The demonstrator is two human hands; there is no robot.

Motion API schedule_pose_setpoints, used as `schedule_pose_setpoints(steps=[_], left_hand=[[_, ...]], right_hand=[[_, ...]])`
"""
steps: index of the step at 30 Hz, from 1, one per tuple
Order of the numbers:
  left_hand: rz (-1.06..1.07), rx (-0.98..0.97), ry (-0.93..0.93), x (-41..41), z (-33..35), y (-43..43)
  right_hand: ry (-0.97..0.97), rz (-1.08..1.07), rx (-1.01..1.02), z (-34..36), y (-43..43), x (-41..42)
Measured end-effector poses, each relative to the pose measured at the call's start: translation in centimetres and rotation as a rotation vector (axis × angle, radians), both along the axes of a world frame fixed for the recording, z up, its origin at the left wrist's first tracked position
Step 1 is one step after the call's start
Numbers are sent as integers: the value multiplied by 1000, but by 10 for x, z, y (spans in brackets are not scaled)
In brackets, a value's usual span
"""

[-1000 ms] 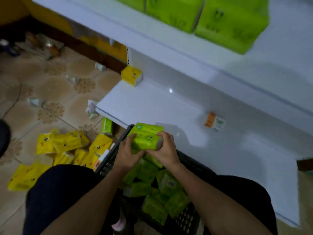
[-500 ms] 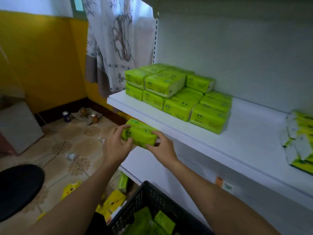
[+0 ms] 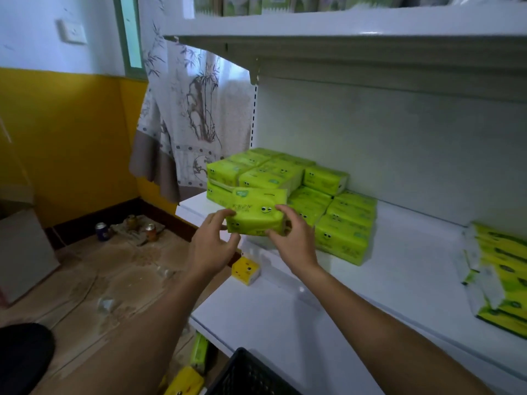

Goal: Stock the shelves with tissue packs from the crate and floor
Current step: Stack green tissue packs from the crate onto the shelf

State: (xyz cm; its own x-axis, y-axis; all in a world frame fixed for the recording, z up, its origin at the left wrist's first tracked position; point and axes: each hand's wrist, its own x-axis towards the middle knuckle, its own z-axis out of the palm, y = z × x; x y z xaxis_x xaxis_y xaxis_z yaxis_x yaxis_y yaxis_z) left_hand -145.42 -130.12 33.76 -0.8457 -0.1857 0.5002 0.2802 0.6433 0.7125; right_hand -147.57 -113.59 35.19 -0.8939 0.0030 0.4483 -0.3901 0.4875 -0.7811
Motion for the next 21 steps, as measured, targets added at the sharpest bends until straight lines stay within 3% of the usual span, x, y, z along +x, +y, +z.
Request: schedule_pose_setpoints(steps=[5,12,16,21], left_hand=[[-190,-54,-56,-35,-2,37],[-245,-29,-9,-49,-33,64],[-161,61,21,-52,-40,68],[-95,-164,11,-74,-34,65]], right_hand=[[84,-181,71,9,45,-18],[175,-171,175,-8,80,-24],[170,-222,106,-18,98,-23],[66,-423,-53,-13,108,-37]])
